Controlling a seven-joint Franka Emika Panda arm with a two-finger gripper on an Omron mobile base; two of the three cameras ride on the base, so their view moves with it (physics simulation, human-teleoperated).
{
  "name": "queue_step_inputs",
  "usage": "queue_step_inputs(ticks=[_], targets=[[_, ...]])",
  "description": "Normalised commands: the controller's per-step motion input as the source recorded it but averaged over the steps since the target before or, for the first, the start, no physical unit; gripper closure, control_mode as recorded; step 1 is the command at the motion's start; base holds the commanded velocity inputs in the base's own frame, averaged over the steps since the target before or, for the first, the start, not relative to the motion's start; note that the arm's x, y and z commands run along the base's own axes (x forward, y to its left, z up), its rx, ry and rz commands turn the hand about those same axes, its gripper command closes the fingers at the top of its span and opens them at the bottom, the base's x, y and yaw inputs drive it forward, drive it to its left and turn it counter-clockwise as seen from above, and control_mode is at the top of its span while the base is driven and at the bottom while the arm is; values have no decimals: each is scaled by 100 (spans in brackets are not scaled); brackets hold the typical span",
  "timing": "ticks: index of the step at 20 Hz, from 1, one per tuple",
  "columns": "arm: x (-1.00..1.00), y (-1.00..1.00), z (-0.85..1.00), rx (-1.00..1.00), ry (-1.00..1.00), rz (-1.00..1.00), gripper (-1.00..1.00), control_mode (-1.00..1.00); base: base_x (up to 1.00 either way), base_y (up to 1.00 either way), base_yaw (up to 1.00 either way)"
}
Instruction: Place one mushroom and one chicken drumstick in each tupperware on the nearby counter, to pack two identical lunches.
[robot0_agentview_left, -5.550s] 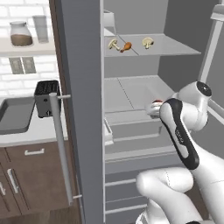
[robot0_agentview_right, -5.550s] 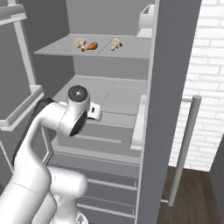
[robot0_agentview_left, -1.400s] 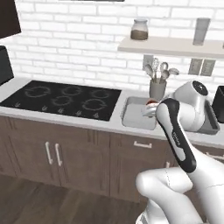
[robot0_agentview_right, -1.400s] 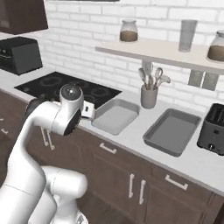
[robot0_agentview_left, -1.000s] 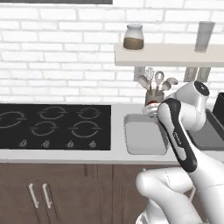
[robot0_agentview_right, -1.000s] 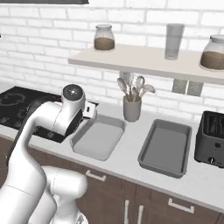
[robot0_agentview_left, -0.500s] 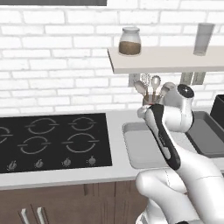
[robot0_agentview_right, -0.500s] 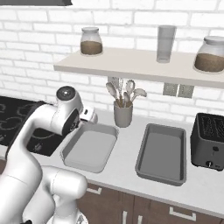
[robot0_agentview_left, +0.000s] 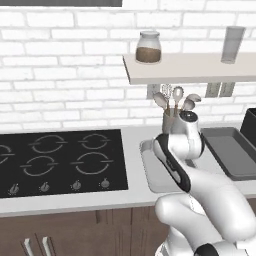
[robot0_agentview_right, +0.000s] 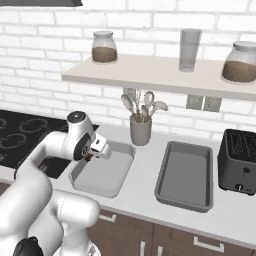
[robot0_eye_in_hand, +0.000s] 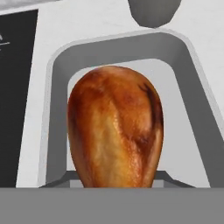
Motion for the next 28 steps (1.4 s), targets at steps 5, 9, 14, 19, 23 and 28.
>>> queue_step_inputs(ticks=[5, 9, 14, 19, 23, 28], targets=[[3, 0, -43, 0, 12, -4, 100, -100, 0, 0, 0], [6, 0, -40, 0, 8, -2, 100, -100, 0, 0, 0], [15, -7, -41, 0, 3, 0, 100, -100, 0, 0, 0], [28, -9, -33, 0, 1, 0, 100, -100, 0, 0, 0], [49, 0, -23, 0, 0, 0, -100, -100, 0, 0, 0], [40, 0, 0, 0, 0, 0, -100, -100, 0, 0, 0]])
